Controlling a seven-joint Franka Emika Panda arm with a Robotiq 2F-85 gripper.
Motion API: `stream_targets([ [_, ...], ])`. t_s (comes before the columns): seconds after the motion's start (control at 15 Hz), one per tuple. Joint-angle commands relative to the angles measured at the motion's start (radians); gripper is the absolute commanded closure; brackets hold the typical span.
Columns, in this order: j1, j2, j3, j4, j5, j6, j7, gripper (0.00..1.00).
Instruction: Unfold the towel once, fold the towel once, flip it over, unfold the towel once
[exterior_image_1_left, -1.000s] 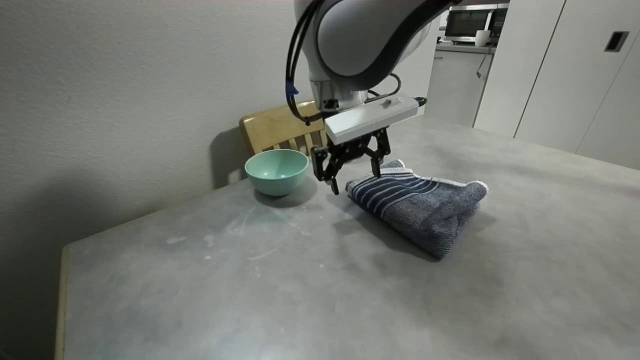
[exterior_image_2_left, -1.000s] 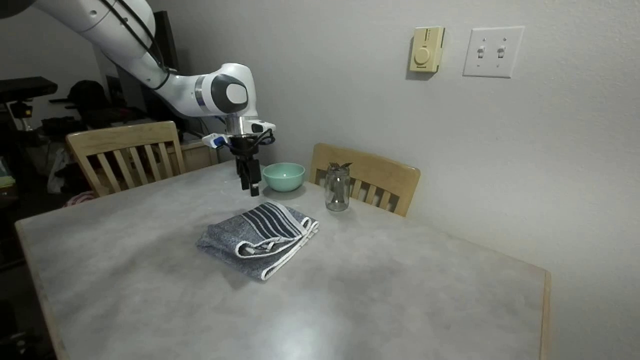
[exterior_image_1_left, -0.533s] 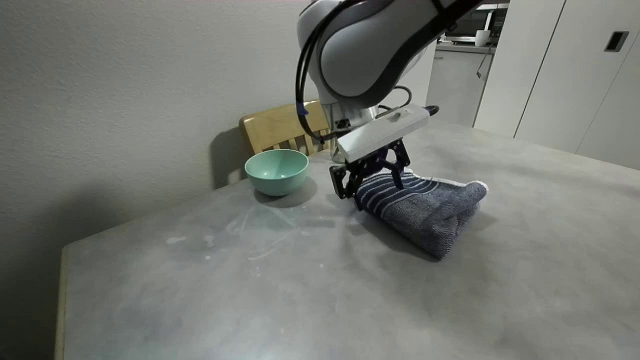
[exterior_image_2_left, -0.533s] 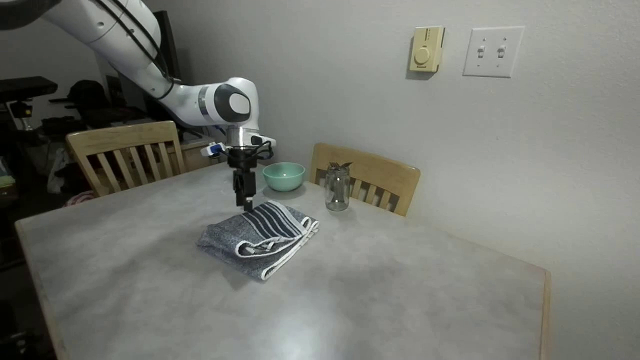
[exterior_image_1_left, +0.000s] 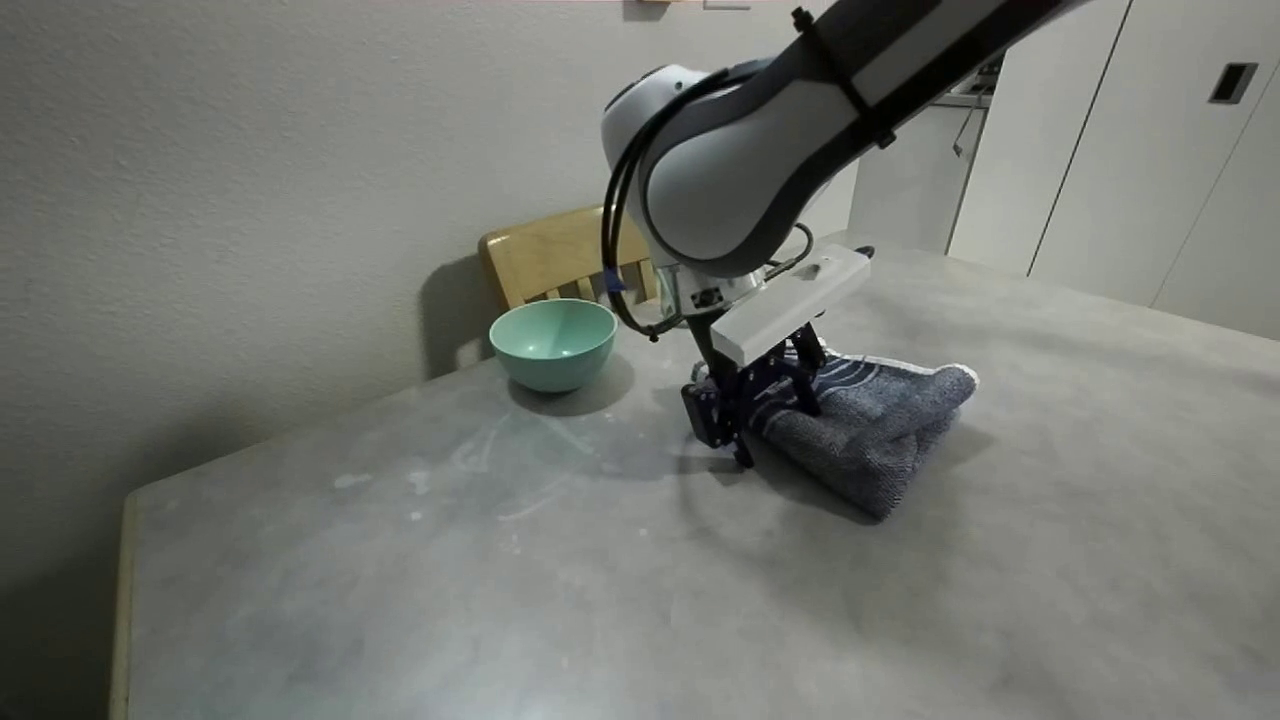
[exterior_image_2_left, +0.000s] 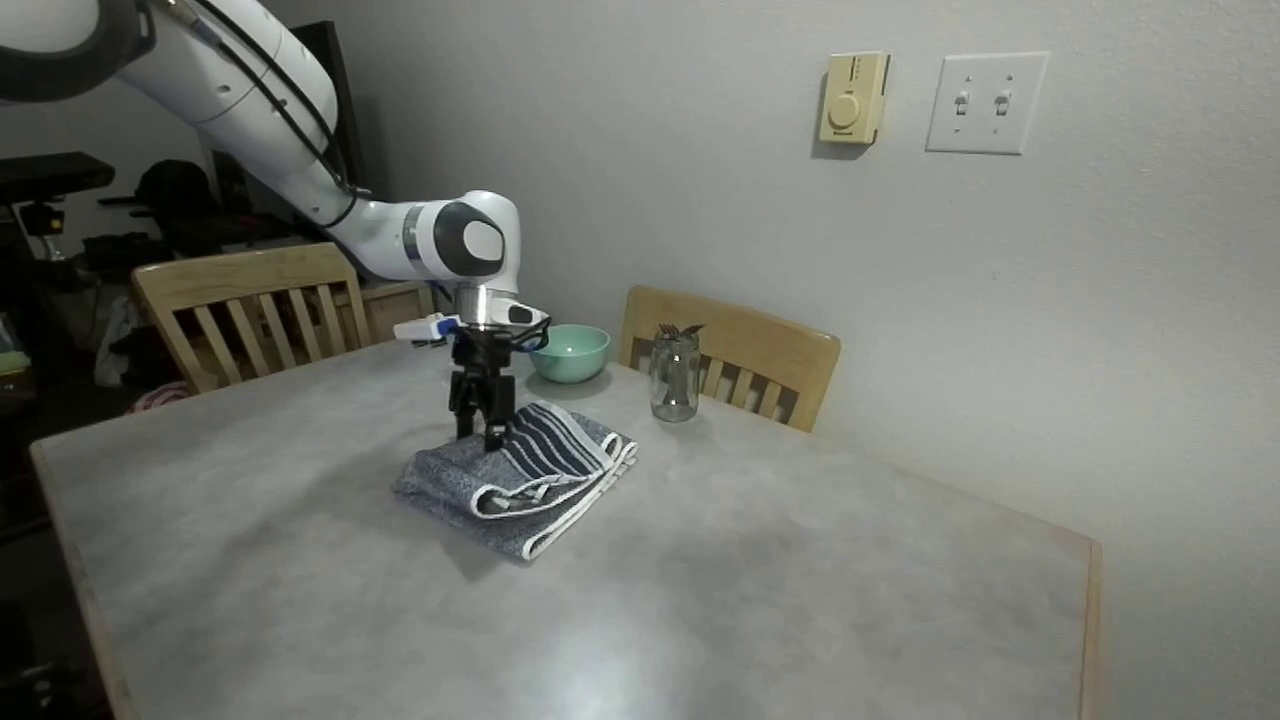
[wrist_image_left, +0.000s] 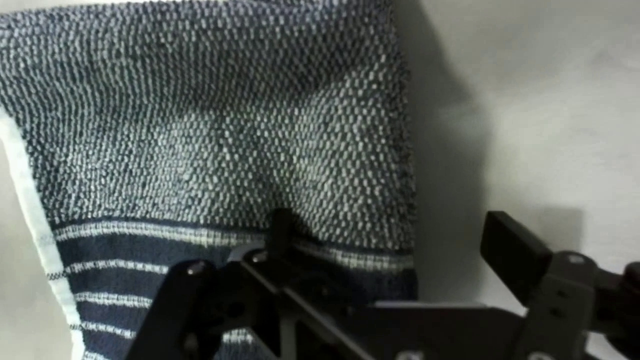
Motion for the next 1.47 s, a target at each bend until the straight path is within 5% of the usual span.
stream_targets([
  [0.0,-0.013,0.025,0.007,0.047,0.000,-0.061,-0.087,0.34],
  [0.6,-0.035,0.010,0.053,0.073,0.007,-0.031,-0.302,0.97],
  [1.4,-0.060,-0.109,0.156,0.013,0.011,0.047,-0.637,0.98],
])
